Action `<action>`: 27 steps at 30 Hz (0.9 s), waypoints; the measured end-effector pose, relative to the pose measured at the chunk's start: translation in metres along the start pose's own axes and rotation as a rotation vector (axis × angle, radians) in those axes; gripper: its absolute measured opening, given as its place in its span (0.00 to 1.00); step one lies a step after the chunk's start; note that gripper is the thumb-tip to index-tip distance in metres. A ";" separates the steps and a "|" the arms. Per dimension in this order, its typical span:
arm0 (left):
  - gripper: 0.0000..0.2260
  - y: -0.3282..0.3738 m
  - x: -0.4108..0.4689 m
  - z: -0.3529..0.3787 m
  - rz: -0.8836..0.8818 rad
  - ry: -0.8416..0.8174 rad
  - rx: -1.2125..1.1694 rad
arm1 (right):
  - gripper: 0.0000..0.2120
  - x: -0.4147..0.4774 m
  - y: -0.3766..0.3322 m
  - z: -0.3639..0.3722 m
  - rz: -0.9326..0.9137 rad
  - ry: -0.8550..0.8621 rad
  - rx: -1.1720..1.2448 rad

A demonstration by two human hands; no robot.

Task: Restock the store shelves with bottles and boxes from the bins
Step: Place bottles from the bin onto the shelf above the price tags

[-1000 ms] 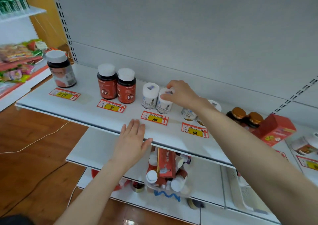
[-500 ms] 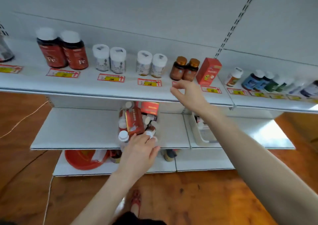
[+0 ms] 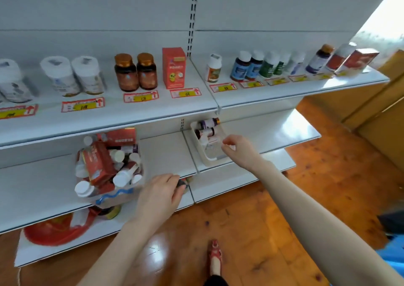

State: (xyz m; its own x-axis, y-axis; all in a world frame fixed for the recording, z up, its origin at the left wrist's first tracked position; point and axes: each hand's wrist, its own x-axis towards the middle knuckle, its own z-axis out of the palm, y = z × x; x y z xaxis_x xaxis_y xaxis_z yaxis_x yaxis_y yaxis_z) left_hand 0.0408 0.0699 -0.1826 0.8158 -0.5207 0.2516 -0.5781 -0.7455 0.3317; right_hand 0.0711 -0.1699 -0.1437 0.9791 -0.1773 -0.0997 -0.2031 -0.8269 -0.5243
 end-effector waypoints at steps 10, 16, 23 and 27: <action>0.19 0.065 0.103 0.109 -0.115 -0.267 -0.018 | 0.14 0.086 0.131 -0.019 -0.011 -0.168 -0.059; 0.20 0.065 0.140 0.150 -0.158 -0.362 0.049 | 0.16 0.132 0.163 0.001 -0.028 -0.257 -0.029; 0.15 0.026 0.170 0.225 -0.136 -0.379 0.130 | 0.17 0.194 0.203 0.070 -0.047 -0.318 -0.094; 0.10 -0.012 0.191 0.274 -0.115 -0.390 0.185 | 0.20 0.238 0.223 0.123 -0.069 -0.355 -0.161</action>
State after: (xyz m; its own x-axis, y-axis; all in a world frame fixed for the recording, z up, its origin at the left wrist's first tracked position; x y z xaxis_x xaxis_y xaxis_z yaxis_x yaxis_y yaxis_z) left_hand 0.2076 -0.1346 -0.3877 0.8396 -0.5219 -0.1508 -0.5002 -0.8510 0.1599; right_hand 0.2605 -0.3315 -0.3884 0.9276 0.0540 -0.3697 -0.1080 -0.9086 -0.4036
